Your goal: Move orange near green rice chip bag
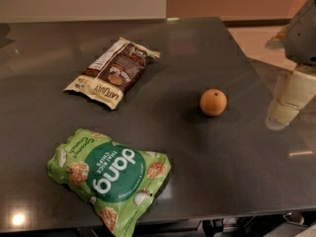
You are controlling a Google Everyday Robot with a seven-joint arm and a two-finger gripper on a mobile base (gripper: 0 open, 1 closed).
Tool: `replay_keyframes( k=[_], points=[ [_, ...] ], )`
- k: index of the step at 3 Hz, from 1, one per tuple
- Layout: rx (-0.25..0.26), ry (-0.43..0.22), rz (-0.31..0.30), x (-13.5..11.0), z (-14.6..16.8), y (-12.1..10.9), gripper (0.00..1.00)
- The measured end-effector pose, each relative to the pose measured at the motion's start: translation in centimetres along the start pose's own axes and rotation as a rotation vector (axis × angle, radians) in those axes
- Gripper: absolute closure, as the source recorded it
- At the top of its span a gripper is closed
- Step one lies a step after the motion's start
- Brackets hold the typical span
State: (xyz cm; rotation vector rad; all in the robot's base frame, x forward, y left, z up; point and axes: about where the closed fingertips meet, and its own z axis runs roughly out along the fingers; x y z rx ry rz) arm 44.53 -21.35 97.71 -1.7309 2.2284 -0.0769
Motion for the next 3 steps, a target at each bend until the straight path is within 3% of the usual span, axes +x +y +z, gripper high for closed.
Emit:
replay_keyframes(
  k=[1, 3],
  points=[
    [-0.020, -0.038, -0.003, -1.2, 1.4, -1.7, 0.00],
    [-0.087, -0.118, -0.005, -3.4, 7.2, -4.6, 0.00]
  ],
)
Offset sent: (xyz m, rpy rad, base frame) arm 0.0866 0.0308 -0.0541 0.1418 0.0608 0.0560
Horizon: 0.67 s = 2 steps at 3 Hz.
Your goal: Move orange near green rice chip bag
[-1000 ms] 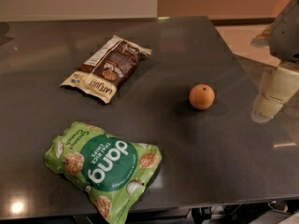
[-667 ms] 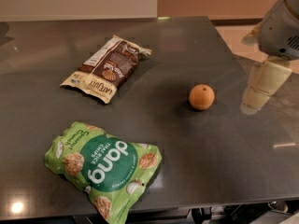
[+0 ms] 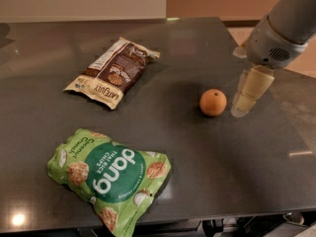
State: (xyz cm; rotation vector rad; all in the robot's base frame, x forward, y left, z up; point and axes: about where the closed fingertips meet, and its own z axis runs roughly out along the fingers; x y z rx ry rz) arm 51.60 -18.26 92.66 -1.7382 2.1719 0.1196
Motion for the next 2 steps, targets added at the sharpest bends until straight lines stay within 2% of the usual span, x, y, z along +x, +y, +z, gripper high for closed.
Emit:
replay_keyframes(
  k=[2],
  points=[
    [-0.085, -0.051, -0.013, -0.5, 4.9, 0.2, 0.00]
  ],
)
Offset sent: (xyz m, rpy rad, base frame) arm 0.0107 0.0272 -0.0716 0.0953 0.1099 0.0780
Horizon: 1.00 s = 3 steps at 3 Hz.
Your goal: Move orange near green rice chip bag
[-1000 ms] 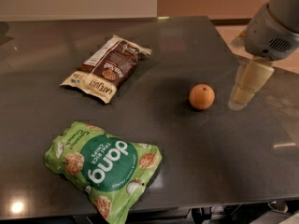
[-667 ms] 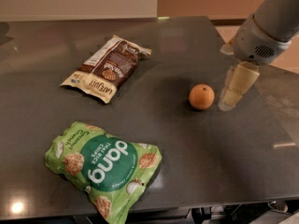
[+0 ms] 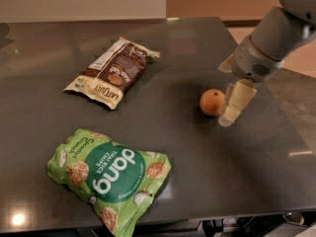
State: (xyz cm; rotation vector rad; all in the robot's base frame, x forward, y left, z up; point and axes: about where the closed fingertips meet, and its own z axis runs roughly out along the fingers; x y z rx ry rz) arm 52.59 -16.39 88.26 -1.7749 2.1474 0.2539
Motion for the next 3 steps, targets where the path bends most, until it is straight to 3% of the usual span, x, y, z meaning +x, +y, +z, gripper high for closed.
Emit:
replay_keyframes(
  k=[2, 3],
  points=[
    [-0.048, -0.005, -0.005, 0.9, 2.9, -0.3, 0.00],
    [-0.060, -0.005, -0.005, 1.2, 3.6, -0.6, 0.18]
  ],
)
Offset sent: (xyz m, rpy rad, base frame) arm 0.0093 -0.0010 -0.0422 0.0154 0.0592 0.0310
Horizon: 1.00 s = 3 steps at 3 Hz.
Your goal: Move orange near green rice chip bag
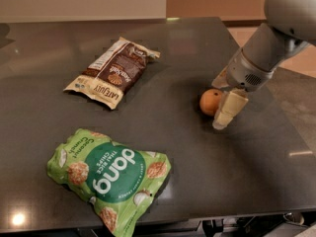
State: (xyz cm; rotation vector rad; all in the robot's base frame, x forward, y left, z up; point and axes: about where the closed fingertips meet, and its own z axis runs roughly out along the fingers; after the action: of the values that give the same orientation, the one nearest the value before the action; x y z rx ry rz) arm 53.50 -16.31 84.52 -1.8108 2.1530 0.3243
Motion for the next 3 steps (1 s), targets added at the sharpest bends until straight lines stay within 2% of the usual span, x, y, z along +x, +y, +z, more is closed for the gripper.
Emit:
replay_keyframes(
  k=[2, 3],
  points=[
    [-0.011, -0.031, -0.012, -0.7, -0.3, 0.0, 0.65],
    [-0.031, -0.069, -0.046, -2.3, -0.9, 1.1, 0.88]
  ],
)
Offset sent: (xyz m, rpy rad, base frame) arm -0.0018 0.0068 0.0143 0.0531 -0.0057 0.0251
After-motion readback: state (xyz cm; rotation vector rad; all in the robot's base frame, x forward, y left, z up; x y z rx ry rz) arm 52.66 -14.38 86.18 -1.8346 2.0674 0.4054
